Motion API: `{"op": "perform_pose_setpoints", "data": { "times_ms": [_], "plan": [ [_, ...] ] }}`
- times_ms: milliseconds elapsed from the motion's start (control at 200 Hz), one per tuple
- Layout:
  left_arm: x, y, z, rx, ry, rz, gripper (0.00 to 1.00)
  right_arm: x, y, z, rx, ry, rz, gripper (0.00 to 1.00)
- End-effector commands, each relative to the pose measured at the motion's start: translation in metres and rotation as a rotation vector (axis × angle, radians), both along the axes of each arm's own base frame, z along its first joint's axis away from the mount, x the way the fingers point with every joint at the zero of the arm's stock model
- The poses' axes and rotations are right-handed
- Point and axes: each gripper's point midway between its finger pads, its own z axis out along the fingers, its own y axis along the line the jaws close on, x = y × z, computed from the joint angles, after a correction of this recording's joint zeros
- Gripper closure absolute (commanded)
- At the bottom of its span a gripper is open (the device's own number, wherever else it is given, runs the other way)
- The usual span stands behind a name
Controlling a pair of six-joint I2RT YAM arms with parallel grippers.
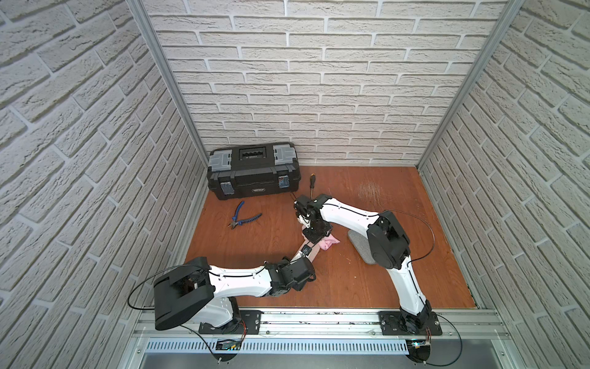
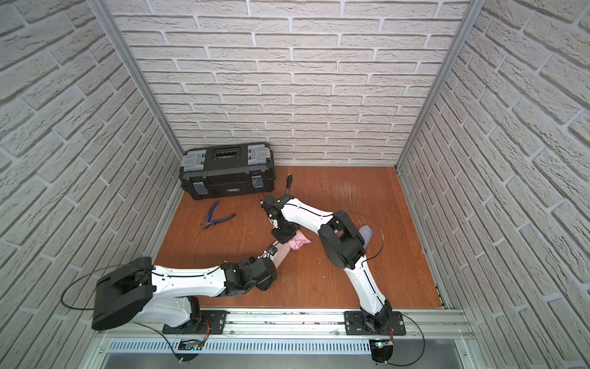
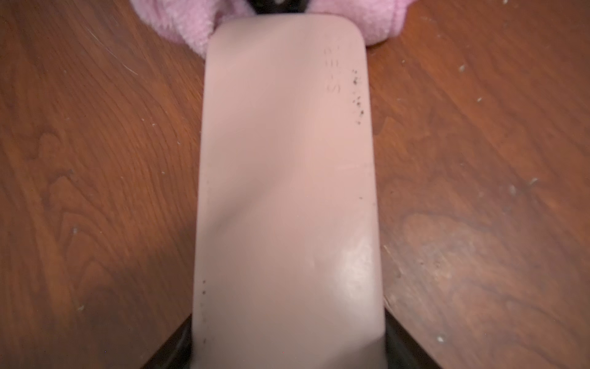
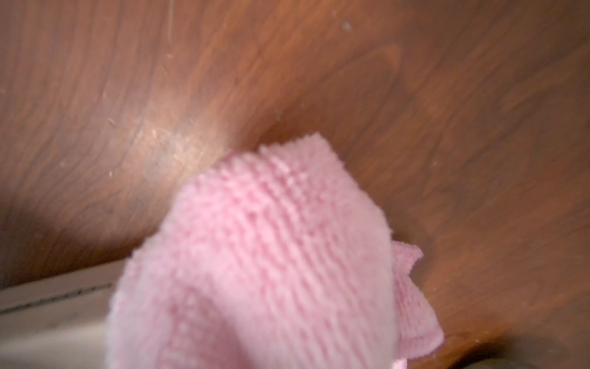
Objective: Wipe the eyeglass case
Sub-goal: Wipe the dirt from the eyeglass case.
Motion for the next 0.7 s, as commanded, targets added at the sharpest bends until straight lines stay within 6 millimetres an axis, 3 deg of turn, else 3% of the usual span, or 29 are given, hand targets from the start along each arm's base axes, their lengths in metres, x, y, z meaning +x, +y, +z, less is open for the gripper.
{"op": "perform_pose_setpoints", "data": {
  "times_ms": [0,120,245,355,495,695],
  "plan": [
    [-0.003,0.009,-0.014,-0.031,0.074,0.051,0.62,-0.051,0.005,0.0,0.136,0.205,-0.078,0.98],
    [-0.002,0.006,-0.013,-0.055,0.096,0.062,0.63,-0.058,-0.001,-0.001,0.188,0.221,-0.204,0.98],
    [-0.002,0.0,-0.011,-0.086,0.102,0.059,0.63,-0.05,0.005,-0.001,0.266,0.212,-0.378,0.98],
    [-0.002,-0.005,-0.01,-0.106,0.101,0.052,0.63,-0.044,0.031,0.015,0.4,0.214,-0.45,0.98],
    [0.0,-0.01,-0.007,-0.127,0.103,0.04,0.64,-0.065,0.059,0.028,0.481,0.278,-0.46,0.98],
    [0.01,-0.018,0.002,-0.18,0.09,0.033,0.65,-0.104,0.081,0.046,0.544,0.387,-0.4,0.98]
  ]
}}
